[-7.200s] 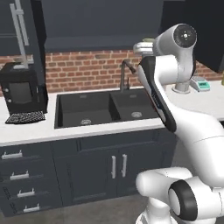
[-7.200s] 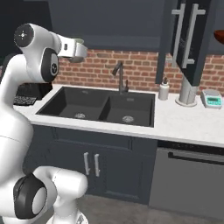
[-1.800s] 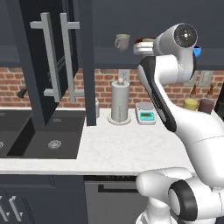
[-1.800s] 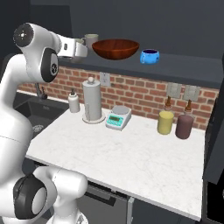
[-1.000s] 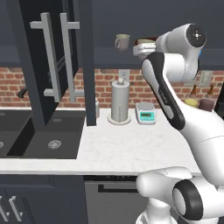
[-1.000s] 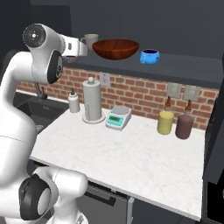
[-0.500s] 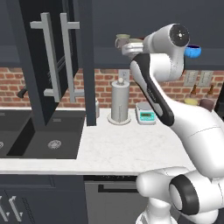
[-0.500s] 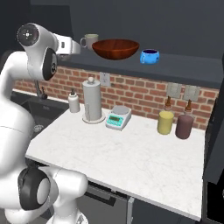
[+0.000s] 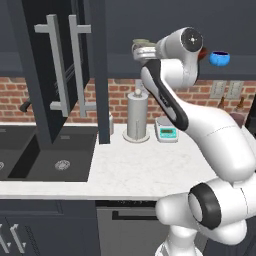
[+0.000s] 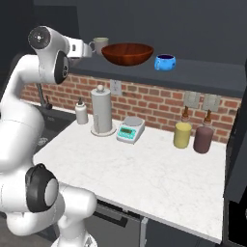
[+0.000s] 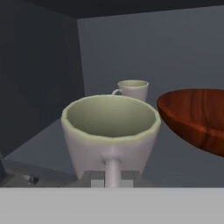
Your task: Gather all objects into one cabinet and sort the glasses and bowls to opposite sides.
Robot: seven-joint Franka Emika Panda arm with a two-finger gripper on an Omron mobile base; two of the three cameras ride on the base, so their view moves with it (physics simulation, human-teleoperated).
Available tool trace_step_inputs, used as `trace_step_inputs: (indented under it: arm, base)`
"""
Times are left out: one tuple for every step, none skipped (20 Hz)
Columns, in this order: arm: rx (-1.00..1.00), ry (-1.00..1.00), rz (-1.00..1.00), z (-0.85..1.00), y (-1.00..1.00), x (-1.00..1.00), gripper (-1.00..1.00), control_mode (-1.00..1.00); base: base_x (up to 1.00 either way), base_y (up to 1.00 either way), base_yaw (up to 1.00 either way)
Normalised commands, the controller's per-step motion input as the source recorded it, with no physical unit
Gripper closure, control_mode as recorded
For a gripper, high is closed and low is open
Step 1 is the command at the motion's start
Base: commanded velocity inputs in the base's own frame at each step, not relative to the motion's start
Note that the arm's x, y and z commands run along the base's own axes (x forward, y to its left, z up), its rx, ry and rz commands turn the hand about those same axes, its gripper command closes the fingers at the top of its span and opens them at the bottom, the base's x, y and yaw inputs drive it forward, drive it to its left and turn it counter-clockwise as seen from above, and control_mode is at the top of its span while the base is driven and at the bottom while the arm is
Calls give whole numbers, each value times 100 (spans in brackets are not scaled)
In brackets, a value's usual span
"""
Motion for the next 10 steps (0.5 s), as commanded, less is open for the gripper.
trace_step_inputs:
  arm:
    - [0,0,0,0,0,34,100,-100]
    - [0,0,0,0,0,31,100,-100]
    - [0,0,0,0,0,25,100,-100]
    - [0,0,0,-2,0,21,100,-100]
    - [0,0,0,-6,0,9,100,-100]
    - [0,0,0,-7,0,4,100,-100]
    - [0,0,0,-6,0,2,100,-100]
    - [0,0,0,0,0,2,100,-100]
    - [0,0,0,0,2,10,100,-100]
    - [0,0,0,0,6,12,100,-100]
  base:
    - [0,0,0]
    - [0,0,0]
    - [0,0,0]
    - [0,0,0]
    - [0,0,0]
    - [0,0,0]
    - [0,0,0]
    - [0,0,0]
    - [0,0,0]
    - [0,0,0]
